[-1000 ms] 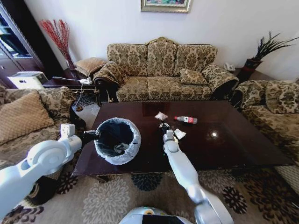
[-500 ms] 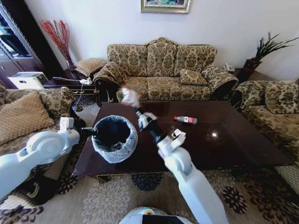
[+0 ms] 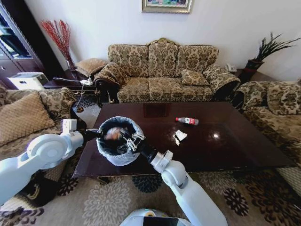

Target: Move to the front of the table and place the trash on the table into the trash bin.

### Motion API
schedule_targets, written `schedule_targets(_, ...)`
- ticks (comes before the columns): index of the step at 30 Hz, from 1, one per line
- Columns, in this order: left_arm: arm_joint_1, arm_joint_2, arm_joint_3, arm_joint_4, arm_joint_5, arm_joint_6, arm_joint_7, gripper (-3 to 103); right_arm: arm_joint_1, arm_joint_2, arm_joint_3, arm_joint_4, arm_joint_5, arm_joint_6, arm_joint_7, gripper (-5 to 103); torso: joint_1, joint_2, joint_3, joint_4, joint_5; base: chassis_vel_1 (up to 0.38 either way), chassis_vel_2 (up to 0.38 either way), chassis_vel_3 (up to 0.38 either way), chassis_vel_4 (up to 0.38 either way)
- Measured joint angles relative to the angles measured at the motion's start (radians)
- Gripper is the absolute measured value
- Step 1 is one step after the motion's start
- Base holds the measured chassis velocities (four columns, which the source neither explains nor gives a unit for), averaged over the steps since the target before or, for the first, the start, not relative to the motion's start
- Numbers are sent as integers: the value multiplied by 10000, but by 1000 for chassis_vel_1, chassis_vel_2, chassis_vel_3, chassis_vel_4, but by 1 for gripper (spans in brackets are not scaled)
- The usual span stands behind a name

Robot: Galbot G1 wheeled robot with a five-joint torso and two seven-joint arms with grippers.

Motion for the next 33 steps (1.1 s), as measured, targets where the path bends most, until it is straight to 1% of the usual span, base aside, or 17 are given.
schedule_targets(1, 1, -16, -8, 7, -2, 0, 4, 0, -22, 20, 8, 23, 17, 94, 19, 36, 0, 0, 0, 0, 0, 0, 0, 0, 0)
schedule_targets(2, 1, -16, -8, 7, -2, 0, 4, 0, -22, 20, 8, 23, 17, 94, 19, 36, 0, 0, 0, 0, 0, 0, 0, 0, 0)
schedule_targets(4, 7, -78, -19, 78, 7, 11, -2, 0, -193, 115, 168, 244, 88, 368, 134, 46, 1, 0, 0, 0, 0, 0, 0, 0, 0)
schedule_targets(5, 20, -147, -21, 153, 41, 39, -11, 0, -472, 224, 411, 498, 69, 611, 397, 51, 1, 0, 0, 1, 0, 0, 0, 0, 0)
schedule_targets(6, 20, -147, -21, 153, 41, 39, -11, 0, -472, 224, 411, 498, 69, 611, 397, 51, 1, 0, 0, 1, 0, 0, 0, 0, 0)
schedule_targets(8, 54, -376, -47, 321, 169, 37, -87, 0, -1239, 356, 1064, 1088, -419, 1116, 1765, 62, 0, 0, 0, 0, -1, 0, 0, 0, 0)
schedule_targets(9, 54, -376, -47, 321, 169, 37, -87, 0, -1239, 356, 1064, 1088, -419, 1116, 1765, 62, 0, 0, 0, 0, -1, 0, 0, 0, 0)
schedule_targets(12, 138, -737, -128, 405, 331, 2, -130, 0, -2339, 370, 2513, 1065, -628, 1245, 3654, 79, -1, 0, -1, 0, -2, 0, 0, 0, 0)
schedule_targets(13, 138, -737, -128, 405, 331, 2, -130, 0, -2339, 370, 2513, 1065, -628, 1245, 3654, 79, -1, 0, -1, 0, -2, 0, 0, 0, 0)
schedule_targets(14, 149, -813, -126, 401, 400, -2, -129, 0, -2564, 389, 2826, 901, -551, 1188, 3940, 79, -1, 0, 0, 0, -2, 0, 0, 0, 0)
schedule_targets(17, 172, -1107, -48, 222, 634, -27, -131, 0, -3395, 662, 3853, -61, -186, 989, 4616, 95, 0, 0, 0, -4, 1, 0, 0, 0, 0)
schedule_targets(19, 194, -1142, -39, 190, 668, -29, -124, 0, -3449, 691, 3908, -223, -137, 982, 4707, 98, 0, 0, 0, -4, 1, 0, 0, 0, 0)
schedule_targets(20, 240, -1203, -11, 155, 777, -33, -108, 0, -3545, 739, 3987, -651, 110, 829, 4957, 100, -1, 0, 0, -3, 2, 0, 0, 0, 0)
schedule_targets(24, 246, -1291, 101, 154, 966, -47, -59, 0, -3348, 804, 4047, -1614, 297, 613, 5393, 100, -1, 0, 0, 2, -3, -10, -10, 14, 13)
schedule_targets(25, 246, -1291, 101, 154, 966, -47, -59, 0, -3348, 804, 4047, -1614, 297, 613, 5393, 100, -1, 0, 0, 2, -3, -41, -40, 57, 51)
schedule_targets(28, 235, -1325, 200, 149, 1024, -54, -32, 0, -2748, 913, 4264, -3059, 101, 958, 5271, 100, -1, -1, 0, 1, -4, -84, -72, 95, 86)
schedule_targets(33, 227, -1351, 243, 114, 1032, -53, 30, 0, -2282, 957, 4266, -4080, 117, 1123, 5178, 100, 2, -2, 2, -1, 7, -102, -83, 98, 79)
